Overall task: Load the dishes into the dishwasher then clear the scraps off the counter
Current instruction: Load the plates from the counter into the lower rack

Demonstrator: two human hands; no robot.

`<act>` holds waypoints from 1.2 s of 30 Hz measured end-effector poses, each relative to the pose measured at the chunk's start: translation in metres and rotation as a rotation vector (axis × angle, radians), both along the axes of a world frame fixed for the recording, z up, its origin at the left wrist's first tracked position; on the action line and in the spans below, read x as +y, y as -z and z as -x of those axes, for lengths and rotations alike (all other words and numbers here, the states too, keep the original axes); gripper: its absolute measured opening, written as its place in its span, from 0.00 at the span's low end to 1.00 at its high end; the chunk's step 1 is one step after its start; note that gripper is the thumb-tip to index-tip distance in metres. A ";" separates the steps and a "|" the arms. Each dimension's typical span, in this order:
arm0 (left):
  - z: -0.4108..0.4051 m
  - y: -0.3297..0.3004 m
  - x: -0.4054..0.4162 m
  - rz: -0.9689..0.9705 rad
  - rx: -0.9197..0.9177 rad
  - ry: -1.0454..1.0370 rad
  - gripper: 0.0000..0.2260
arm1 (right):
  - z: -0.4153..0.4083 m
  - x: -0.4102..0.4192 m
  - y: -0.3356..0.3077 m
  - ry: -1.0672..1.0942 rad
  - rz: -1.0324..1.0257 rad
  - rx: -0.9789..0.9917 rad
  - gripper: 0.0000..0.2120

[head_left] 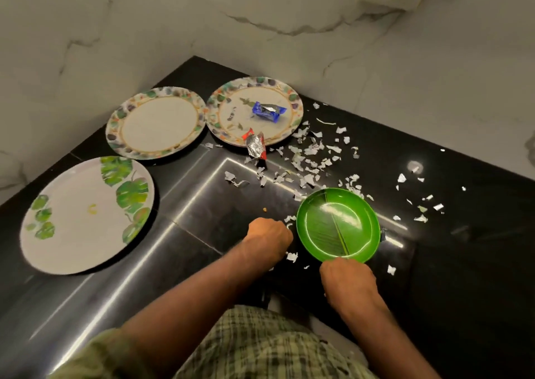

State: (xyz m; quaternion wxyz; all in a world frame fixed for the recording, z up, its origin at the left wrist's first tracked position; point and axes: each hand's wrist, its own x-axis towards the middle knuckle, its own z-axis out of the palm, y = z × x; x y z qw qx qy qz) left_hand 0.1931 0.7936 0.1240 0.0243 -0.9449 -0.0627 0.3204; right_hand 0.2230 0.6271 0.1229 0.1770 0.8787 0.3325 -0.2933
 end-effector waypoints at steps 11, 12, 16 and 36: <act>-0.008 0.023 0.017 0.029 0.072 0.232 0.17 | 0.011 0.008 0.001 0.222 -0.003 -0.016 0.16; -0.007 0.024 0.018 0.028 0.073 0.252 0.17 | 0.011 0.008 0.001 0.236 -0.005 -0.020 0.16; -0.010 0.027 0.022 0.032 0.058 0.306 0.19 | 0.015 0.007 0.003 0.259 0.001 -0.032 0.15; -0.095 0.054 0.138 0.103 -0.394 -0.233 0.47 | 0.008 -0.002 0.005 0.172 -0.049 -0.022 0.12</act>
